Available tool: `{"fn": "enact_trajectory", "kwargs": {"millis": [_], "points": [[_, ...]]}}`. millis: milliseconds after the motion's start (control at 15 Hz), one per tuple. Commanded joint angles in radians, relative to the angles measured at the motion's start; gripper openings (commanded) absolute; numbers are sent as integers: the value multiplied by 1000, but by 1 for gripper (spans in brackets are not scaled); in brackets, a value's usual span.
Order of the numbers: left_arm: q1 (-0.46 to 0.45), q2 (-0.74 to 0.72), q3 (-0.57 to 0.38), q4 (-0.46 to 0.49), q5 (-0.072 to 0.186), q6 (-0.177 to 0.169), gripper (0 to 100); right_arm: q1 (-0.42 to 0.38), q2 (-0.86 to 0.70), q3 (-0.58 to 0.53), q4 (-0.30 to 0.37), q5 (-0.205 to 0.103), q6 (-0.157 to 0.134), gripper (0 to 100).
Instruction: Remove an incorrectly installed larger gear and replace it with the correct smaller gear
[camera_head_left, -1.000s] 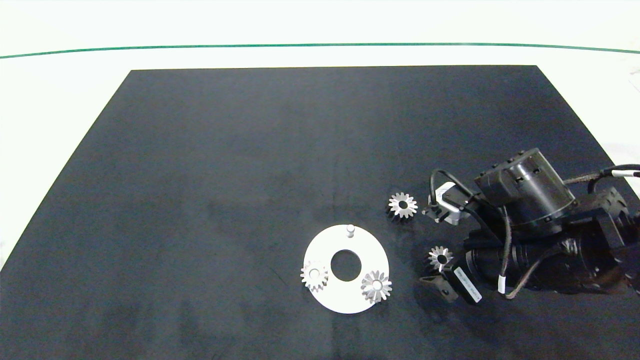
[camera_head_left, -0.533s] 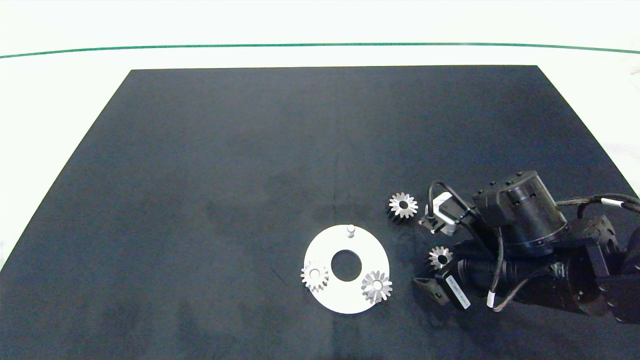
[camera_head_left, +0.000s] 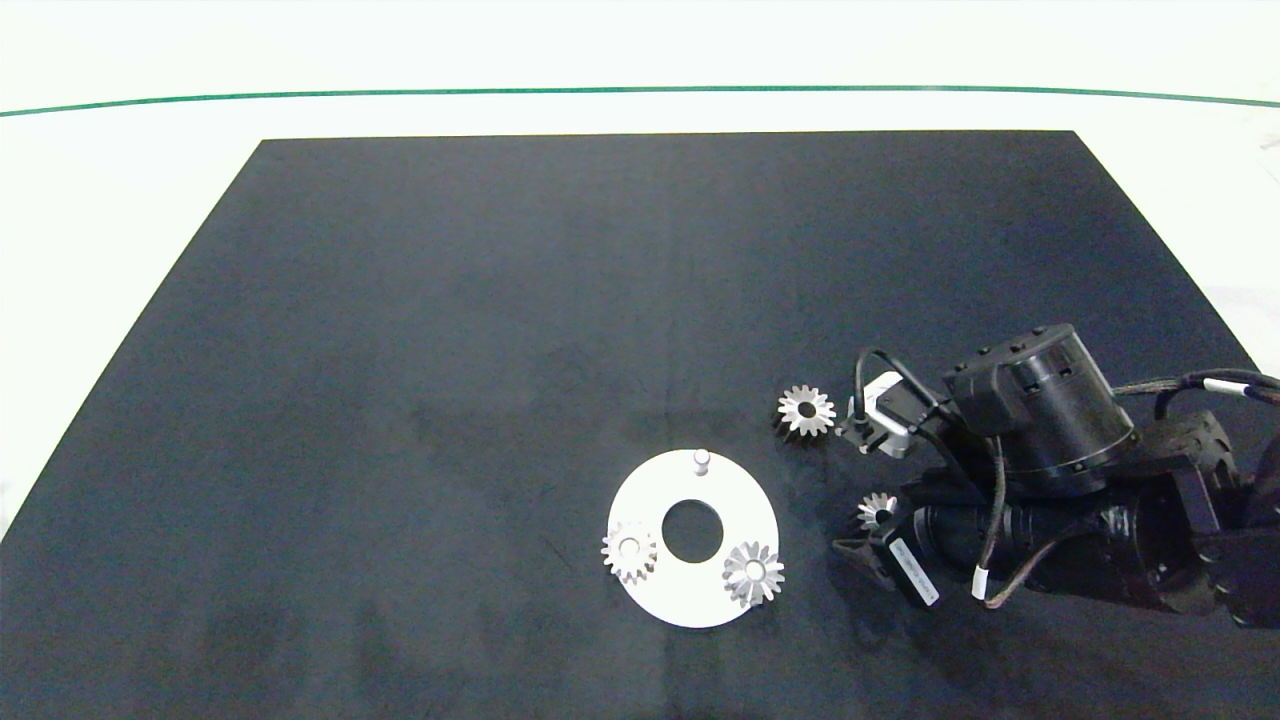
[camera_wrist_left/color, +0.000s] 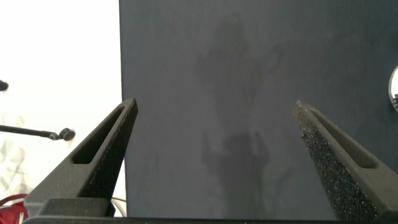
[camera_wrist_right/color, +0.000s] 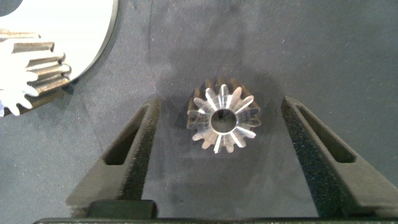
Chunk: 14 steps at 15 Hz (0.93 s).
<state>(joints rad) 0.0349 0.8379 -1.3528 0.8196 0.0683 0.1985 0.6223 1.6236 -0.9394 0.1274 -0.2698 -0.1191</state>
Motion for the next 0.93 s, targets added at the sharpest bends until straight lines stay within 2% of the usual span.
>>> {"fn": "enact_trajectory", "kwargs": {"millis": [67,933], "points": [[0,0,0,4,1,1,100,-3,7,1,-2,0,3,71],[2,1,0,4,1,1,100,-6,27,4,1,0,-1,46]]}}
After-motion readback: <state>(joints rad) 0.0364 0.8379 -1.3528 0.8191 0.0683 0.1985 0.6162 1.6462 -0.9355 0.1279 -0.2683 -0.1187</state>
